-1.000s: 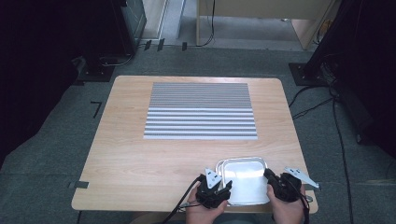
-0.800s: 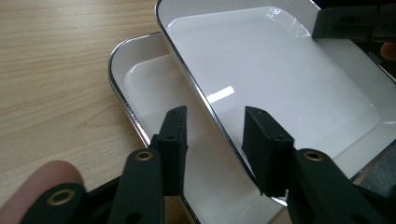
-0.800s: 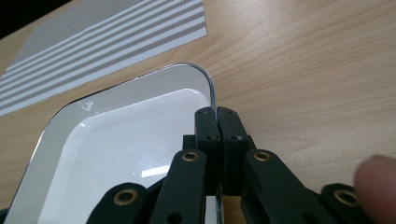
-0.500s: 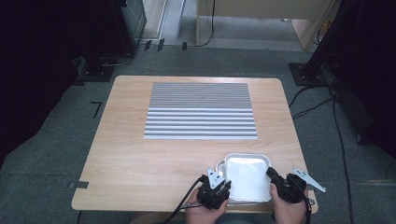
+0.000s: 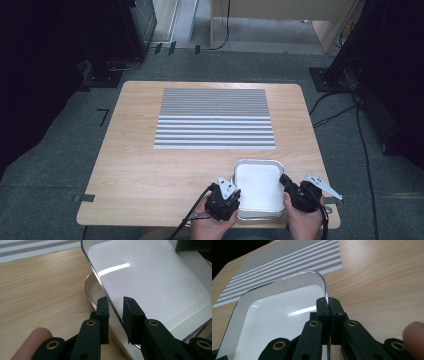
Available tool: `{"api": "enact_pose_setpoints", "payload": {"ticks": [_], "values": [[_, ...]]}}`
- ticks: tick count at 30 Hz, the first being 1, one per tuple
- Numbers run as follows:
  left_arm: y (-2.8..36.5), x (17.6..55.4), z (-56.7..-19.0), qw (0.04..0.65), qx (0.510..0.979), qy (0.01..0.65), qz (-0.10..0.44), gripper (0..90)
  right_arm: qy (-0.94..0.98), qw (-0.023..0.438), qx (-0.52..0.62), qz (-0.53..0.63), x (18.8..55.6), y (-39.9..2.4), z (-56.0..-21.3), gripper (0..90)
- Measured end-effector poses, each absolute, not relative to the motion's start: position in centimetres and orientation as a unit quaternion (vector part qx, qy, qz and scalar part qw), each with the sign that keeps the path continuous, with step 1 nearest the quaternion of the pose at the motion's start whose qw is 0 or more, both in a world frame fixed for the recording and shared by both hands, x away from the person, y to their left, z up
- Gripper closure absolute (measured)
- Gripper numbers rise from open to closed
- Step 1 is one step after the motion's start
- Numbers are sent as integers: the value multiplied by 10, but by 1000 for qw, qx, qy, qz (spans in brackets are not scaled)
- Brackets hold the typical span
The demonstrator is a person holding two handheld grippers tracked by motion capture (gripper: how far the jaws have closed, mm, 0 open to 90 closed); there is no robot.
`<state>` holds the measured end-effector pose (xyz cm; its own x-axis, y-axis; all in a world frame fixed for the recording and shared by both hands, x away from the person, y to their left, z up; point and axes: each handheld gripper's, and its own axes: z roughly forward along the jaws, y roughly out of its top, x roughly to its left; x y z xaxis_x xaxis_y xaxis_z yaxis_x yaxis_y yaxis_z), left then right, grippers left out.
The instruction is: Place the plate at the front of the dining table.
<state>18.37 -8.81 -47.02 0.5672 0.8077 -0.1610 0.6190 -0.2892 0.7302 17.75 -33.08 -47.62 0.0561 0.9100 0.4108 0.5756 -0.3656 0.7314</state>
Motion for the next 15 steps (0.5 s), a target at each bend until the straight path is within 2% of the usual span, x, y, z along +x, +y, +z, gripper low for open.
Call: {"api": "enact_pose_setpoints", "payload": {"ticks": [15], "values": [[-49,215,-460,397,769,486,124,775,558,170,677,448,225,-297,-463,896]]}}
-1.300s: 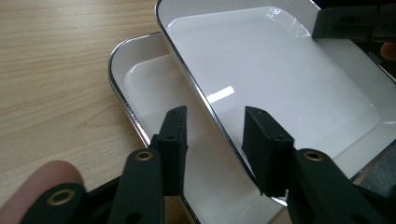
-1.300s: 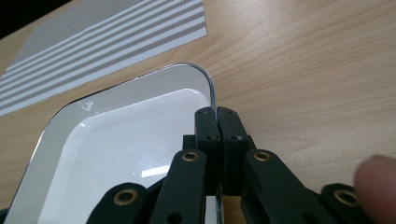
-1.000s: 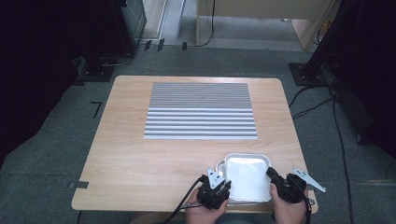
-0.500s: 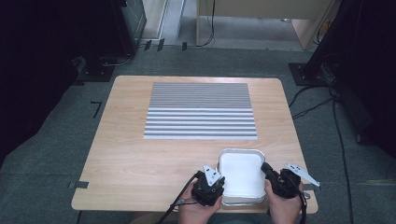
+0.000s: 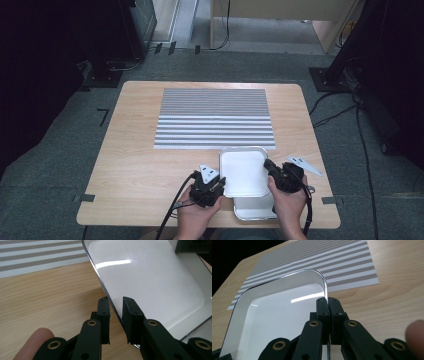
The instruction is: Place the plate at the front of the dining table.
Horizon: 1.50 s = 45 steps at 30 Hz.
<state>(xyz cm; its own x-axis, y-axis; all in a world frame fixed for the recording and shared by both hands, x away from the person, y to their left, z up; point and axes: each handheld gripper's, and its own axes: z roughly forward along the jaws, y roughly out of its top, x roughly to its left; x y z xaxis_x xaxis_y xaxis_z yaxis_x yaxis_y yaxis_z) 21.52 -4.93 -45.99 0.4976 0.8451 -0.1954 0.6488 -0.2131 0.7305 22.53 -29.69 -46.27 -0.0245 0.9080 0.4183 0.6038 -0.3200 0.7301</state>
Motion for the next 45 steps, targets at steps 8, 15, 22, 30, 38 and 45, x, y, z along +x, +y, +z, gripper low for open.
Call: {"api": "enact_pose_setpoints", "payload": {"ticks": [8,15,22,30,38,45], "values": [[-36,231,-457,394,762,495,135,782,567,165,669,451,248,-282,-458,897],[-26,246,-455,394,758,502,138,783,570,156,669,450,266,-272,-457,897],[-13,269,-449,400,747,513,139,785,585,164,657,446,295,-257,-445,897],[-2,293,-447,405,740,520,136,792,593,166,651,445,321,-245,-439,897],[8,318,-446,407,734,528,129,794,597,154,652,441,346,-238,-438,897],[15,343,-441,416,720,544,112,800,596,146,656,440,372,-233,-435,897]]}}
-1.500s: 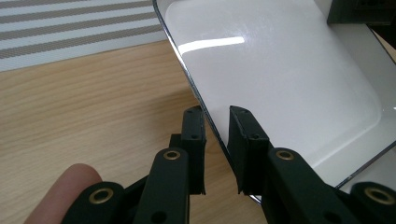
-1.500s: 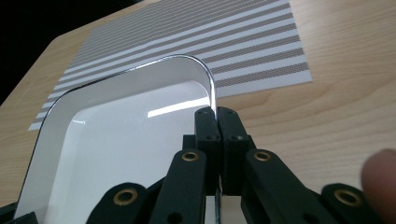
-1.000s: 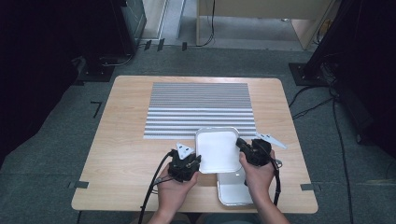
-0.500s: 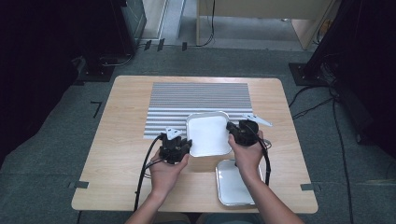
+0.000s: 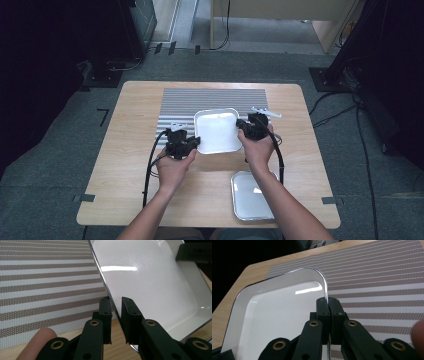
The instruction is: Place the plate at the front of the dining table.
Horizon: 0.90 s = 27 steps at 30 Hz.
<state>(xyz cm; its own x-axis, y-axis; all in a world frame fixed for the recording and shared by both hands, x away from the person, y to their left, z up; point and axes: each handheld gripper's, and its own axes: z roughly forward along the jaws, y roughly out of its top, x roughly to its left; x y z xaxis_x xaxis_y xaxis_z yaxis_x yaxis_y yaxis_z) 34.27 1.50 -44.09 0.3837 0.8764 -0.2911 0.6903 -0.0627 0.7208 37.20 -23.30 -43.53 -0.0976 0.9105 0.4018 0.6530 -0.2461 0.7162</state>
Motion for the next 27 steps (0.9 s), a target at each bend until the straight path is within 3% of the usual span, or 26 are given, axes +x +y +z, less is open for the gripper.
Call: {"api": "enact_pose_setpoints", "payload": {"ticks": [27], "values": [[8,429,-458,375,698,600,107,846,606,119,675,402,460,-230,-452,896]]}}
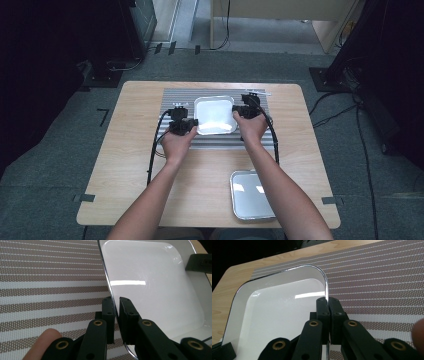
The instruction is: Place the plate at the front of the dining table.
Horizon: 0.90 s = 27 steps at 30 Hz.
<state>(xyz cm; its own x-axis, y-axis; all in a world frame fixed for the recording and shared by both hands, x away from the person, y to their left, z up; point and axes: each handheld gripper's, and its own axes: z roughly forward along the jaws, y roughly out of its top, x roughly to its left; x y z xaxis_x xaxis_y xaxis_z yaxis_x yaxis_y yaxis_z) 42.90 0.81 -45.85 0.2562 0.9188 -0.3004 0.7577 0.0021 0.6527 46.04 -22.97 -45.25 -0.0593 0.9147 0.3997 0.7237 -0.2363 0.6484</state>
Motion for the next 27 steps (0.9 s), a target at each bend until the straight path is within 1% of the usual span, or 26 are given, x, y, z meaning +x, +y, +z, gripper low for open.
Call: {"api": "enact_pose_setpoints", "payload": {"ticks": [3,7,10,13,18,20,23,27], "values": [[7,435,-462,373,695,605,105,852,607,115,679,398,467,-230,-457,896],[5,446,-474,351,694,621,102,859,606,112,686,387,477,-228,-468,896],[4,455,-482,336,693,631,99,868,610,94,692,375,486,-228,-483,894],[3,461,-486,326,695,632,101,871,607,85,699,369,491,-228,-492,893],[5,467,-488,325,684,645,101,883,607,81,701,365,497,-226,-499,891],[6,470,-491,323,679,653,93,880,606,90,696,373,499,-224,-501,893],[4,472,-494,322,675,657,95,875,605,97,696,374,502,-223,-504,892],[1,481,-494,307,688,649,108,859,587,86,707,384,506,-224,-510,885]]}}
